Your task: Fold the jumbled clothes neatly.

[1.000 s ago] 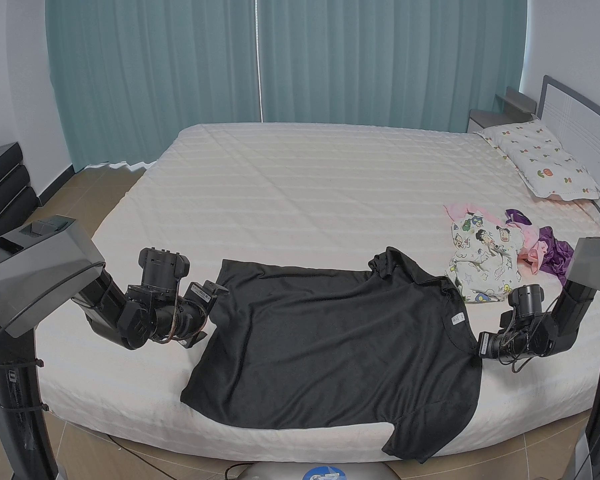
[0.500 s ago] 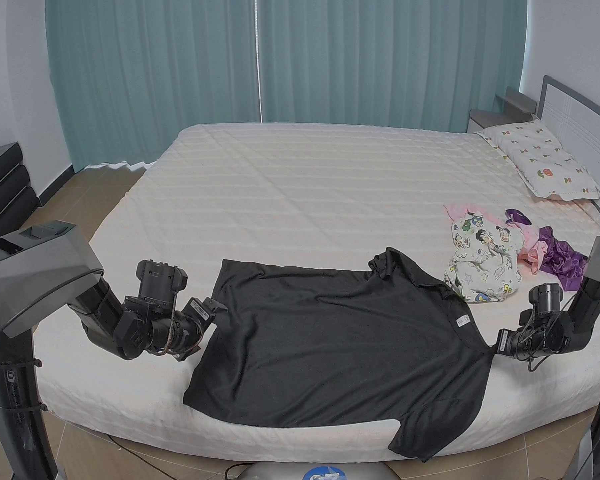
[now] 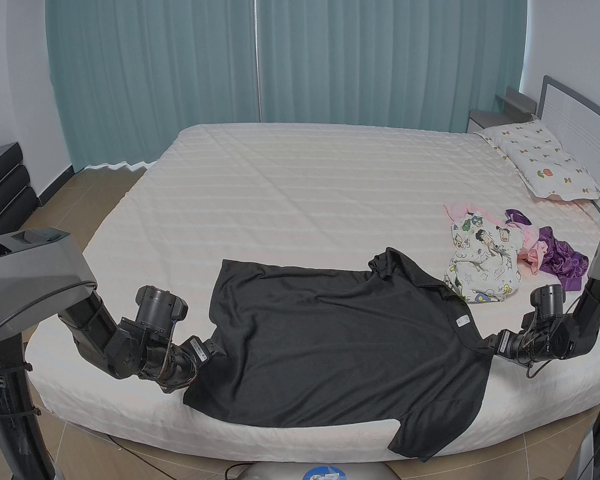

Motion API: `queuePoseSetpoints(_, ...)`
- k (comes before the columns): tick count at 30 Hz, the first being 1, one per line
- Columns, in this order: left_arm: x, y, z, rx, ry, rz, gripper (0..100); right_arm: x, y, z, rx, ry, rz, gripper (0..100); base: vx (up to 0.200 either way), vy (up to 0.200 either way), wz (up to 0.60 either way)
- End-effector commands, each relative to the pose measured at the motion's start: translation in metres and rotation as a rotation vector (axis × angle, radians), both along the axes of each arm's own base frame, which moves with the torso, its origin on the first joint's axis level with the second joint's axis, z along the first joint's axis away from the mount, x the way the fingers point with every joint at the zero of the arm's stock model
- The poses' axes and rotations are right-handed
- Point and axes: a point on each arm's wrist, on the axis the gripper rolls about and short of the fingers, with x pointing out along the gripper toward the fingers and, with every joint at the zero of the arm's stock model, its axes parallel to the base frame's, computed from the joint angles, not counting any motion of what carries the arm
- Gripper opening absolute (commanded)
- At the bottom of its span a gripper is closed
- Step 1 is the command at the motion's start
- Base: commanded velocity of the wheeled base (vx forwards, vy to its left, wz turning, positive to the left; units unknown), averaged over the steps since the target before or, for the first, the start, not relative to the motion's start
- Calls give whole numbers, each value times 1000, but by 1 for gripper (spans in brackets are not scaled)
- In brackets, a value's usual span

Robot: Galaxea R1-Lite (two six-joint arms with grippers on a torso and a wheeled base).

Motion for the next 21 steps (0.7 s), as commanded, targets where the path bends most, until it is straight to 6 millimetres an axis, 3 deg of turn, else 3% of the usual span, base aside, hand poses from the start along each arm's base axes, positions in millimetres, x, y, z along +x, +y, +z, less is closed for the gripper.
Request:
queuePoseSetpoints(1,-11,1,-3,12,26,-8,100,-9,3,-7,12,13,1,100,0,0,0)
queuePoseSetpoints(8,-34,8,-16,68,-2,-69,100,-19,3,-14,4,-31,0,100,0,0,0)
queuePoseSetpoints(21,-33,-1,-31,166,-68,-80,100,-23,3,-19,4,-36,-2,100,0,0,0)
